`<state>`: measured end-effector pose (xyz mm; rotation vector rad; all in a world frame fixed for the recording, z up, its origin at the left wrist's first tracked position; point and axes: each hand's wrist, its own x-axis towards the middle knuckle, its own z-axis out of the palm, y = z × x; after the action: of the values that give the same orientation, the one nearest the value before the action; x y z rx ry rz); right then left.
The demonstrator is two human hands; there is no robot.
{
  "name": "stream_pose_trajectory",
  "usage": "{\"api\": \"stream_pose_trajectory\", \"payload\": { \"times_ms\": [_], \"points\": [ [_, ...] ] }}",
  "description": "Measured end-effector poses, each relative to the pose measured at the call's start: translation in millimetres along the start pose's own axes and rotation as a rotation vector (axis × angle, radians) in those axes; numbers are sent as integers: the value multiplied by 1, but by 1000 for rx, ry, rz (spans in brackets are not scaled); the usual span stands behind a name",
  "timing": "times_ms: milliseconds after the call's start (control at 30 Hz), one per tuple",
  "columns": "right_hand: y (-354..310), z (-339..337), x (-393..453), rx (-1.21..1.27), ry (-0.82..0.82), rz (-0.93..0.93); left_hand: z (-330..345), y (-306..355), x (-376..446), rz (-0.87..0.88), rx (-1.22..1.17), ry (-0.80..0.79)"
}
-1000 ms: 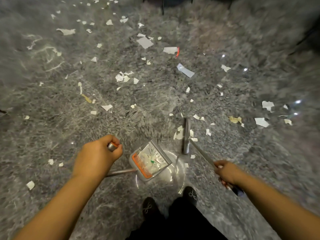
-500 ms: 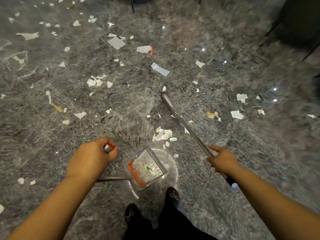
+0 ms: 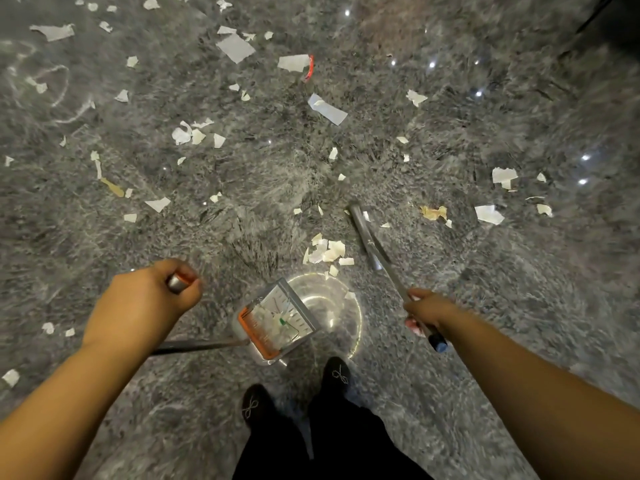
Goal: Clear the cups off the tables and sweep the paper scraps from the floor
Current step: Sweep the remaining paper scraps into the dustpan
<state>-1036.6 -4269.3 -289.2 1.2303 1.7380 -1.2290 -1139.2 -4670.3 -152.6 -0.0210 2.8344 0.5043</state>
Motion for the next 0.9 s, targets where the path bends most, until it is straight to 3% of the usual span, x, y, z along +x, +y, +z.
{"api": "stream_pose_trajectory", "payload": {
  "times_ms": [233,400,733,900],
  "points": [
    [-3,13,6,-217,-35,-51,2,-5,8,-101,-73,76],
    [-18,18,2,-289,-86,-74,-1,12,24,-5,43,113],
    [-15,60,-47,-486,-204,-144,3,36,60,132,53,20],
    [-5,95,-74,-278,-347,-86,7,32,60,181,62,33]
  ]
}}
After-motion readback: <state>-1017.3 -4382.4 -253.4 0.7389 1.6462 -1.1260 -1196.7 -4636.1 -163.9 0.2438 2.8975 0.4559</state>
